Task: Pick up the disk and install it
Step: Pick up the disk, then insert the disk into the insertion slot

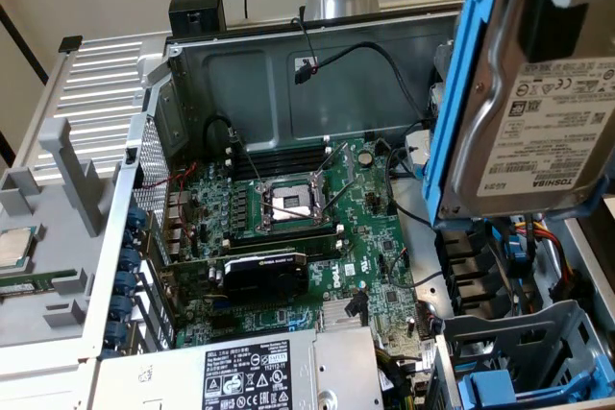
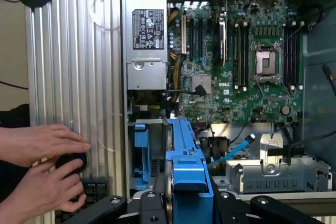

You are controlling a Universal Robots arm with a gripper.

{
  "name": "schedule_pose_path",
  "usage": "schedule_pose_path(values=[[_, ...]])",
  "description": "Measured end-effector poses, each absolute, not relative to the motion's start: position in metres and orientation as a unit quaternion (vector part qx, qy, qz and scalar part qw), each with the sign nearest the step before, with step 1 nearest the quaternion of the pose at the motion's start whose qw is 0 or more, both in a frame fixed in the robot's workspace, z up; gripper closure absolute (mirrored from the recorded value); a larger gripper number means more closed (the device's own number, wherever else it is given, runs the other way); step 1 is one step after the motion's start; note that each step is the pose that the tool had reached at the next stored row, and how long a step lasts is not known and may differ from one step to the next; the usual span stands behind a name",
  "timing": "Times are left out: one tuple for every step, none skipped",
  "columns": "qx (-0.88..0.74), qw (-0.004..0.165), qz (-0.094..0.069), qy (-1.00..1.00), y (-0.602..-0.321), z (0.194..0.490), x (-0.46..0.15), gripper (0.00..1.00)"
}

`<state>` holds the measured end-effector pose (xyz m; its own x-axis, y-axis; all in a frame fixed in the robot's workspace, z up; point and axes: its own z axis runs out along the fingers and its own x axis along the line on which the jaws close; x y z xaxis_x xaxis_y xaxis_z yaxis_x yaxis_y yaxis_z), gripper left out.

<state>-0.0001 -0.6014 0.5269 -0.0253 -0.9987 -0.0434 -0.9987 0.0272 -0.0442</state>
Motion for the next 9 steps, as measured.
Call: schedule_pose_path(values=[[-0.697, 0.031, -0.001, 0.716, -0.6017, 0.5268, 0.0021, 0.63], [-0.697, 0.031, -0.001, 0.716, -0.6018, 0.5269, 0.0035, 0.63], [-0.697, 0.031, -0.001, 0.716, -0.6024, 0.5269, 0.0051, 0.63], [-0.697, 0.031, -0.001, 0.716, -0.6033, 0.5268, 0.0066, 0.63], [-0.697, 0.031, -0.001, 0.716, -0.6043, 0.5269, 0.0078, 0.63], [-0.697, 0.031, -0.001, 0.716, -0.6053, 0.5269, 0.0091, 0.63], [-0.697, 0.031, -0.001, 0.716, -0.6064, 0.5268, 0.0099, 0.63], [-0.697, 0.031, -0.001, 0.716, -0.6077, 0.5268, 0.0107, 0.63], [-0.697, 0.031, -0.001, 0.716, -0.6088, 0.5268, 0.0117, 0.63]])
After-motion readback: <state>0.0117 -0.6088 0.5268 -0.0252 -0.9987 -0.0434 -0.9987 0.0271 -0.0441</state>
